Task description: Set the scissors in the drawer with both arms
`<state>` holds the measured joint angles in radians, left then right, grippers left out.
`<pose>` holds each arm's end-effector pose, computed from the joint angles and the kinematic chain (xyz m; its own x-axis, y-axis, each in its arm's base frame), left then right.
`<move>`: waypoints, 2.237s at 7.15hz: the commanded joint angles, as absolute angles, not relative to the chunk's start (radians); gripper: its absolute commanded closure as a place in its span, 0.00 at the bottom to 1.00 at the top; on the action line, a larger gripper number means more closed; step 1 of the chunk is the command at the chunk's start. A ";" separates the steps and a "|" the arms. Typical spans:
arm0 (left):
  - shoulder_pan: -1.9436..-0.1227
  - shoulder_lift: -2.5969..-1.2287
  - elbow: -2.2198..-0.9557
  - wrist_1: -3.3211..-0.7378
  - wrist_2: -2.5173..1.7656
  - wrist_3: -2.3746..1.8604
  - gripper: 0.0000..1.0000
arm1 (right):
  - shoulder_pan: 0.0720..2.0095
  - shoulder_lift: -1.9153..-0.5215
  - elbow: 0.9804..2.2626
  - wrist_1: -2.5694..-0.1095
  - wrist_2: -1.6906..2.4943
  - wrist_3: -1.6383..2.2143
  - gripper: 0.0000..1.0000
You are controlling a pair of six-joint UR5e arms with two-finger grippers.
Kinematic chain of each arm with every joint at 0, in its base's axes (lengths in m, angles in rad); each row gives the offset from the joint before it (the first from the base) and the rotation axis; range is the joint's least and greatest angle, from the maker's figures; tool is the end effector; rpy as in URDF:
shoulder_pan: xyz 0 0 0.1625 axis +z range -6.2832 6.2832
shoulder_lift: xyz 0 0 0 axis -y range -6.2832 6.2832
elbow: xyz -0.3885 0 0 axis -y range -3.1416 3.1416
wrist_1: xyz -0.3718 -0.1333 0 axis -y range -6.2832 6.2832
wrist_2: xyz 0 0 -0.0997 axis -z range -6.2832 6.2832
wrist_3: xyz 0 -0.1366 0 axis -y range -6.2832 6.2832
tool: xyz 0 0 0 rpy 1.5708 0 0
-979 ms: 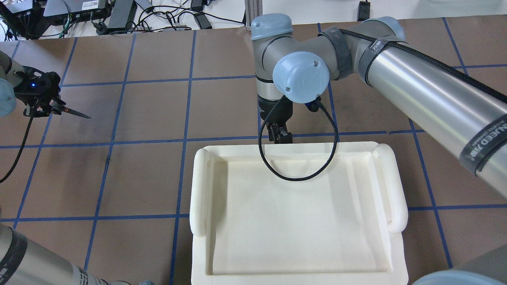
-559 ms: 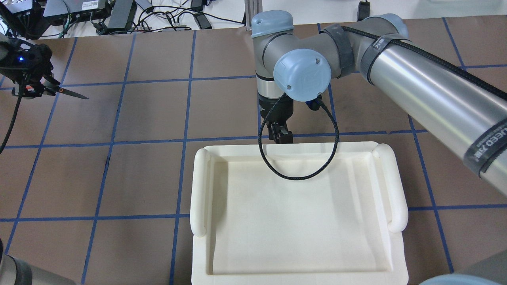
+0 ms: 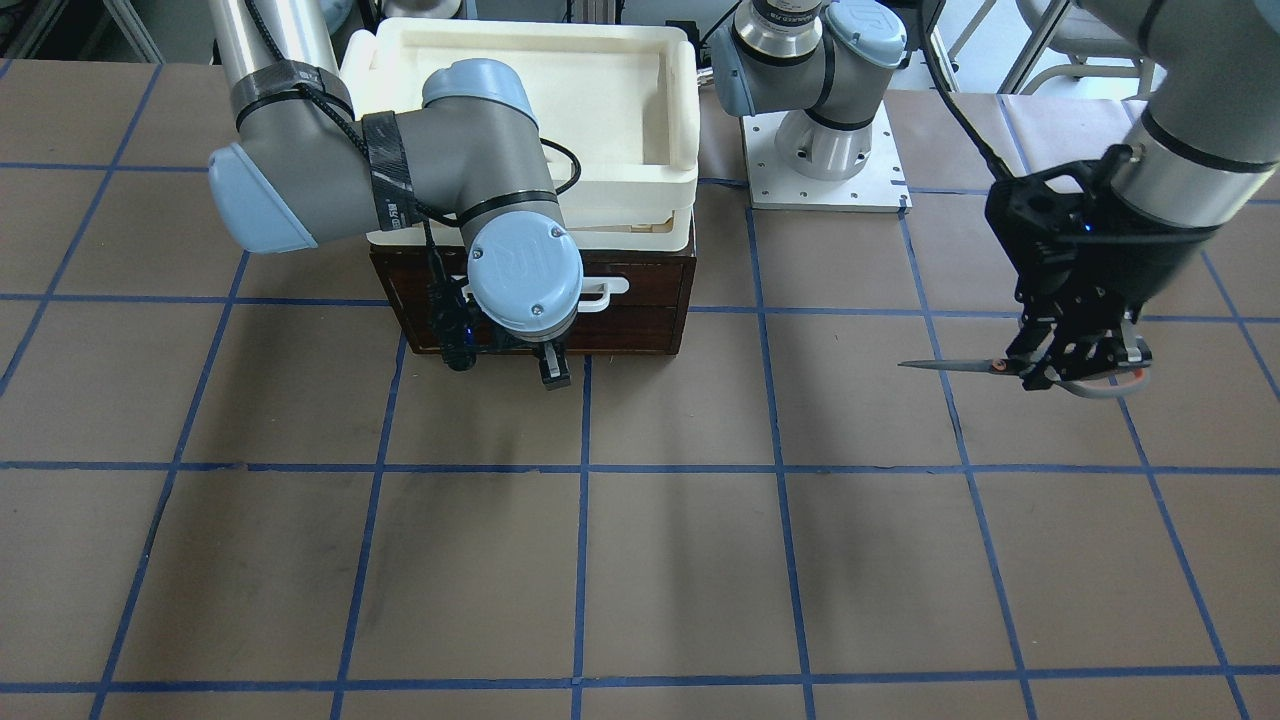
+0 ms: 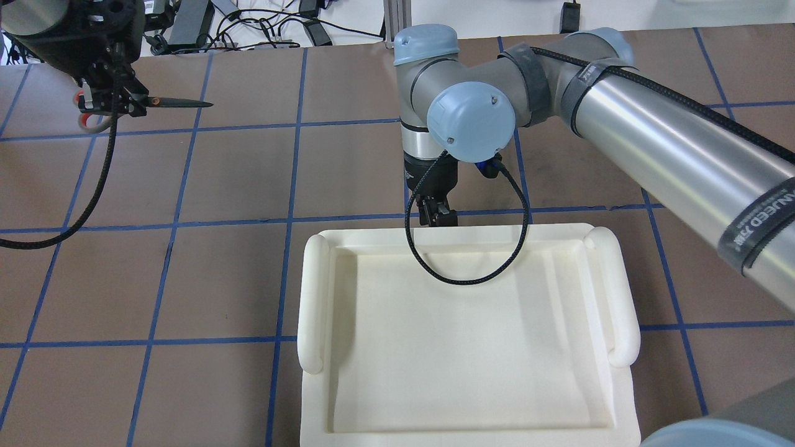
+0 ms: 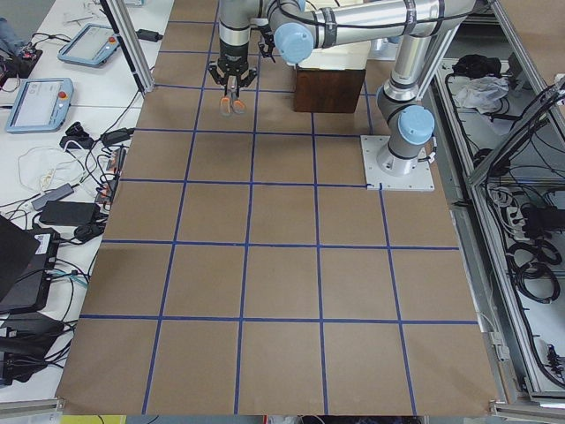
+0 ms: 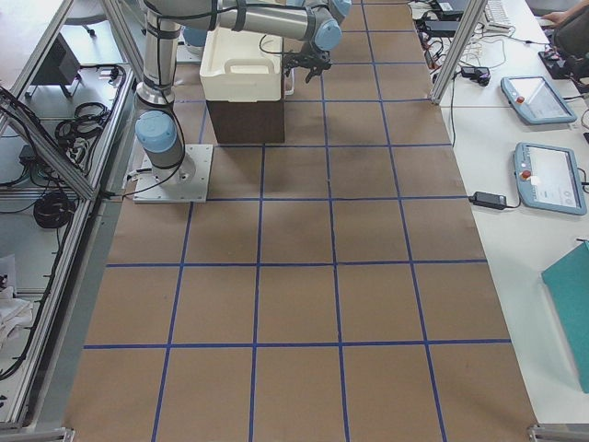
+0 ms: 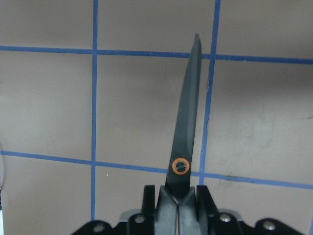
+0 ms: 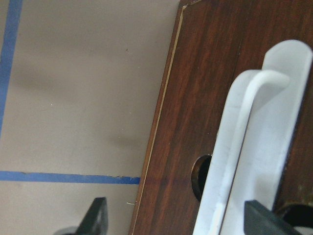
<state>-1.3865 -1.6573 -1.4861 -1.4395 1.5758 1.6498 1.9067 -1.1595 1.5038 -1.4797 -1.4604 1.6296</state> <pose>-0.0347 -0.5373 0.4263 -0.1036 0.9863 -0.1283 0.9942 0.1064 0.0151 0.3175 -0.4594 0.2280 -0.2423 0.8712 0.4269 0.9696 0.2329 0.0749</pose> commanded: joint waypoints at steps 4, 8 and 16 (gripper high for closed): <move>-1.502 -1.601 -1.470 -1.580 1.615 1.445 0.92 | 1.905 -1.151 1.506 -1.488 -1.460 1.602 0.00; -1.502 -1.615 -1.471 -1.583 1.605 1.410 0.92 | 1.898 -1.149 1.493 -1.494 -1.462 1.603 0.00; -1.500 -1.624 -1.479 -1.586 1.580 1.431 0.93 | 1.896 -1.131 1.493 -1.502 -1.463 1.597 0.00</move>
<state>-1.5011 -1.6252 -1.4780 -1.5873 1.5773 1.4312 1.8960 -1.1328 1.4897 -1.4994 -1.4633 1.6006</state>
